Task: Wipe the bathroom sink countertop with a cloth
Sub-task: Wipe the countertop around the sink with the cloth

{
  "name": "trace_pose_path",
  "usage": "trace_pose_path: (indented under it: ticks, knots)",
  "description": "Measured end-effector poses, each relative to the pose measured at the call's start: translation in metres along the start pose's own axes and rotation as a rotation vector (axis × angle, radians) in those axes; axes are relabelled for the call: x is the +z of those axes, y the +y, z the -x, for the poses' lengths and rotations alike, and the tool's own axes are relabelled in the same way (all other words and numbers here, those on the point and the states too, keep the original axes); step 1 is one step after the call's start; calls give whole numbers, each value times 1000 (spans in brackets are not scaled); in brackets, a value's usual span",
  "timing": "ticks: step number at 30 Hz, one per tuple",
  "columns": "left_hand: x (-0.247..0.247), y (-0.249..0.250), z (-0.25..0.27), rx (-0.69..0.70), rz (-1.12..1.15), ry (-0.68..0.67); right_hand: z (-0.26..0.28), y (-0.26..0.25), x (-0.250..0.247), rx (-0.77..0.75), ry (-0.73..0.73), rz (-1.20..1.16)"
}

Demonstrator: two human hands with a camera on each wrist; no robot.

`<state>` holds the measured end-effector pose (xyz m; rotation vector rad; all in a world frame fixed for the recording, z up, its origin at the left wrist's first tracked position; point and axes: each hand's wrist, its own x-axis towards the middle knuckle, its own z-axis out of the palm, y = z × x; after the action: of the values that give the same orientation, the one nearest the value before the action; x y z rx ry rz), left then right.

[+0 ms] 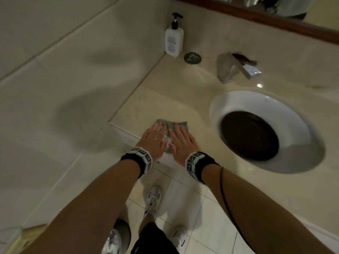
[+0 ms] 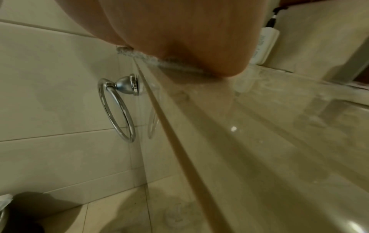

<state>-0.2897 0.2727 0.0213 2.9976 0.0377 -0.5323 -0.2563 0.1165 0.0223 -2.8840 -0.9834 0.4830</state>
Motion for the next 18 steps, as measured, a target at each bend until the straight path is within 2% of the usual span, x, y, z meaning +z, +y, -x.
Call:
trace_pose_path:
  ticks: [8,18]
  knots:
    - [-3,42,-12,118,-58,17,31,29,-1,124,2,-74]
    - [-23,52,-89,267,-64,10,-11,76,-22,250,-35,-106]
